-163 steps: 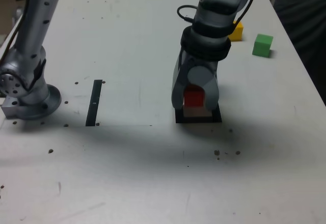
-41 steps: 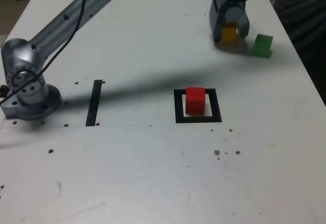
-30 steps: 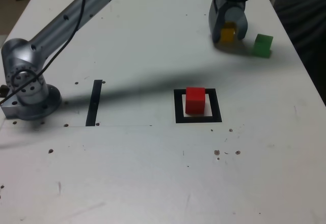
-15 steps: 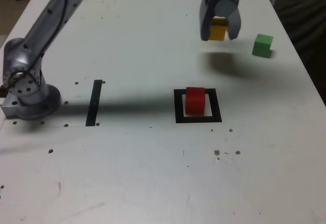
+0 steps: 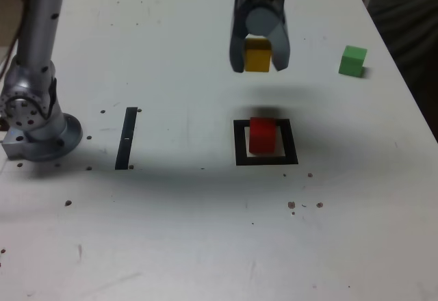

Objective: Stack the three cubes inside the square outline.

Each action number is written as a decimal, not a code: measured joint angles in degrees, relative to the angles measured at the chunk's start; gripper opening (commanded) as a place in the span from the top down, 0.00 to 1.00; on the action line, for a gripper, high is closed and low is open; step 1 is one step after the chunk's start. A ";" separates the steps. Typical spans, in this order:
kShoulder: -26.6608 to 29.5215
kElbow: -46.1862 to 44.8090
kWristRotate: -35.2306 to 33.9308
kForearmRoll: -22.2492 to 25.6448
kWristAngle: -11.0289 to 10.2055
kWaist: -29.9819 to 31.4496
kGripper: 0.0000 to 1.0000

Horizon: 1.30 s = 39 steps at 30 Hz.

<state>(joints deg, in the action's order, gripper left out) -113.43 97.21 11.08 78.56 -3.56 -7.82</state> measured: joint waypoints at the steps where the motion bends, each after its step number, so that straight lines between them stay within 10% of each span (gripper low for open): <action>1: 0.50 -0.68 -0.66 -0.44 0.06 0.59 0.70; 39: 2.68 -11.66 -12.65 -11.06 1.30 13.89 0.70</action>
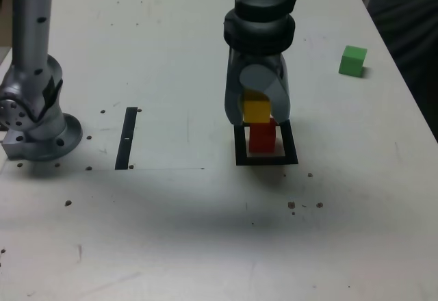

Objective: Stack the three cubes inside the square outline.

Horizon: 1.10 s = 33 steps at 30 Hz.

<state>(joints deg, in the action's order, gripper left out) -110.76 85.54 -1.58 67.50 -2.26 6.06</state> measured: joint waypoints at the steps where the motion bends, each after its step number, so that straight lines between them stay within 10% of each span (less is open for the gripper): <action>1: -0.21 -0.03 0.00 -0.19 0.06 0.00 0.70; 10: -1.11 -0.05 0.15 -1.40 0.67 0.40 0.65; 18: -1.34 -1.56 1.35 -3.79 1.79 0.45 0.02; 33: -0.14 -3.67 1.41 -4.79 1.88 0.46 0.00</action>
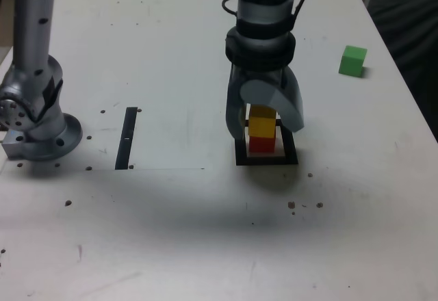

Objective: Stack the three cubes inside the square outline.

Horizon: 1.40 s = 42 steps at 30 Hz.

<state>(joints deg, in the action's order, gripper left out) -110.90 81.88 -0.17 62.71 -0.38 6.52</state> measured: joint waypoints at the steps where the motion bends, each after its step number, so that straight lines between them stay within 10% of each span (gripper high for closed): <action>1: 0.48 -0.16 -0.05 0.00 -0.35 0.00 0.00; 16: 3.53 8.28 5.73 10.99 -8.97 -6.43 0.00; 42: -28.28 55.26 39.79 28.58 -10.11 -20.74 0.00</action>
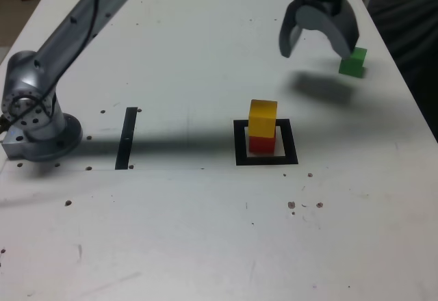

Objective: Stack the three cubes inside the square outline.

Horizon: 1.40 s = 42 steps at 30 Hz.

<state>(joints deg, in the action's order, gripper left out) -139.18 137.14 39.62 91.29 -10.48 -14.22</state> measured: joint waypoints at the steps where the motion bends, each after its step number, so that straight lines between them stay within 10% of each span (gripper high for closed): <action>1: -0.44 1.66 0.33 0.14 -0.08 -0.07 0.00; 28: -13.07 20.53 2.06 0.58 0.12 -1.29 0.05; 42: -15.23 22.72 -0.39 0.40 -1.87 1.02 0.57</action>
<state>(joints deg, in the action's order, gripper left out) -154.41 159.85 39.23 91.69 -12.35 -13.20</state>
